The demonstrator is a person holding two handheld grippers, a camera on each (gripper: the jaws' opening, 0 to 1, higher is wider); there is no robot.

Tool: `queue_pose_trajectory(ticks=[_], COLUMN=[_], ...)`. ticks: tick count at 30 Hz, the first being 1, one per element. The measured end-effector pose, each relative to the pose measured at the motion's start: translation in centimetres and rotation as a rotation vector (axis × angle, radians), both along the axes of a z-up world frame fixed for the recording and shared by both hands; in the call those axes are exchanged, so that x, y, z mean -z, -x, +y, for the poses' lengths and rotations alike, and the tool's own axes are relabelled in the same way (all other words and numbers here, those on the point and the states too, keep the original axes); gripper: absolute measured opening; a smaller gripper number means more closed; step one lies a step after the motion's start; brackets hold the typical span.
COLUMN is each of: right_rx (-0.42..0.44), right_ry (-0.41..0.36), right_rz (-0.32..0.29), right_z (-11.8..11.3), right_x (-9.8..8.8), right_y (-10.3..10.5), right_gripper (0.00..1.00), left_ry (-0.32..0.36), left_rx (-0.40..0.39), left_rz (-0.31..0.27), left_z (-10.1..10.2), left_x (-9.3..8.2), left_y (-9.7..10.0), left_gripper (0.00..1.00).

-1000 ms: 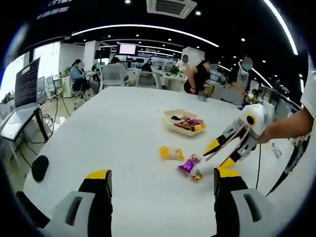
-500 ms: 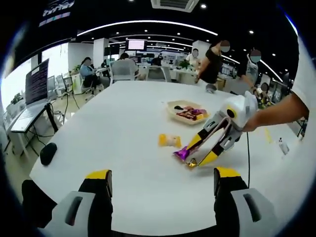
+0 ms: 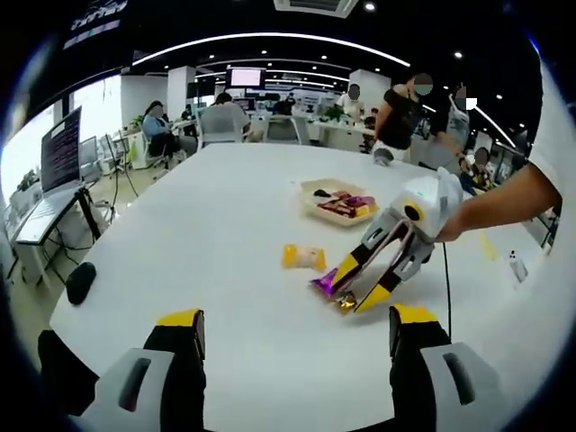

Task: Place the target food into the container with the food tongs after gripping and lifting it, then release it inside without dropping or visibly crushing the food.

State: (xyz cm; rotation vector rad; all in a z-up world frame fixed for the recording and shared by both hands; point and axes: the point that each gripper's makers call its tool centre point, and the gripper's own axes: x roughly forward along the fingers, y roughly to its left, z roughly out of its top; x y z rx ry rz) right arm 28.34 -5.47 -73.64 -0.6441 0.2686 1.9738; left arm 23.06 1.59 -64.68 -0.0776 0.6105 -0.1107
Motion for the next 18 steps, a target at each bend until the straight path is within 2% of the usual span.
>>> queue_pose_trajectory(ticks=[2,8,10,14,16,18], right_rx=[-0.014,-0.022,0.019,0.141,0.218,0.338], right_ry=[-0.003,0.004,0.022,0.05,0.057,0.076], right_rz=[-0.011,0.018,0.038,0.035,0.055,0.102], right_z=[0.0,-0.1,-0.2,0.3,0.3,0.4], right_x=[0.1,0.1,0.2,0.3,0.5,0.5], right_y=[-0.1,0.2,0.0,-0.6,-1.1,-1.5], right_gripper=[0.26,0.23,0.21,0.19,0.19,0.19], left_ry=[0.0,0.004,0.006,0.007,0.012,0.017], left_rx=[0.005,0.013,0.02,0.047,0.069,0.102], left_rz=[0.003,0.005,0.006,0.005,0.005,0.003], left_z=[0.1,0.3,0.3,0.2,0.2,0.0], left_x=[0.0,-0.2,-0.2,-0.5,-0.5,-0.7], left_y=[-0.2,-0.6,-0.7,-1.1,-1.6,-2.1], left_gripper=[0.84,0.83,0.83,0.83,0.83,0.83])
